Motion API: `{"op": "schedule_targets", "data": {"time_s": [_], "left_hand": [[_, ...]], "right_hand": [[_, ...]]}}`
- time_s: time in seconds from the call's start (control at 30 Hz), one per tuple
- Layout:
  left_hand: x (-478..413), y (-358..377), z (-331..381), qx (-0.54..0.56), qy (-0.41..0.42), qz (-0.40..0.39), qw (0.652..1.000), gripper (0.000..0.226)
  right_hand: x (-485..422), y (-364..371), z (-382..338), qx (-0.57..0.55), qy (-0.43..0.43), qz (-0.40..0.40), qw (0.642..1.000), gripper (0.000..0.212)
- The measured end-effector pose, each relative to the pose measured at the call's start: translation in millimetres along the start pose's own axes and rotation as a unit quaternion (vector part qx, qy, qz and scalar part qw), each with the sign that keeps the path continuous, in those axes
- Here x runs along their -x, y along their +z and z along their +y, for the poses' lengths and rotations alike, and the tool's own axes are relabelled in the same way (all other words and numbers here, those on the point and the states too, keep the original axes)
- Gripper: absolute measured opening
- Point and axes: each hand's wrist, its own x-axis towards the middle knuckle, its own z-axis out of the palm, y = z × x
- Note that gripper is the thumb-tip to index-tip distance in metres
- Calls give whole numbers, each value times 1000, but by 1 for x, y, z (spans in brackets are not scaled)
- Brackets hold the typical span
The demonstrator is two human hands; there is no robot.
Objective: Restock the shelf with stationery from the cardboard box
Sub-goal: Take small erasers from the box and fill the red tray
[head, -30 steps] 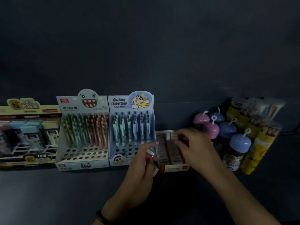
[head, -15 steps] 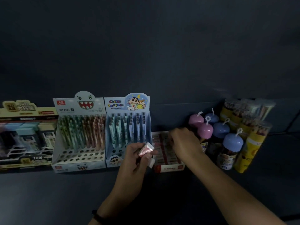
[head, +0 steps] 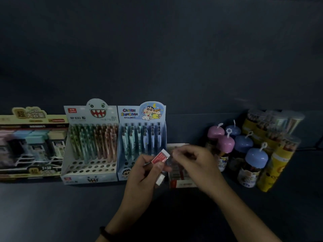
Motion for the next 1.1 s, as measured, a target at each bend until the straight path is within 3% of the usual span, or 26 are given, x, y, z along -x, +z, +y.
{"op": "schedule_targets", "data": {"time_s": [0.07, 0.1, 0.23, 0.43, 0.6, 0.7, 0.83, 0.97, 1.1], "left_hand": [[0, 0, -1, 14, -5, 9, 1000, 13], [0, 0, -1, 21, -12, 8, 1000, 14], [0, 3, 0, 49, -44, -22, 998, 24], [2, 1, 2, 42, -29, -45, 998, 31], [0, 2, -1, -1, -10, -34, 999, 28], [-2, 1, -5, 10, -6, -10, 1000, 33], [0, 0, -5, 39, 0, -32, 999, 35], [-1, 1, -8, -16, -3, -26, 1000, 19], [0, 0, -7, -78, 32, -26, 996, 22]], "right_hand": [[10, 6, -3, -122, 18, -84, 989, 15], [11, 8, 1, -138, 0, -88, 986, 17], [5, 15, 13, -143, -35, -52, 988, 26], [2, 17, 17, -137, -75, -100, 983, 38], [3, 9, 17, -137, -75, -75, 985, 25], [6, 5, 18, -61, -102, -21, 993, 24], [9, 2, 24, 56, -146, -41, 987, 32], [5, -3, 34, 104, -177, -50, 977, 40], [-6, -16, 38, 156, -207, -2, 966, 28]]}}
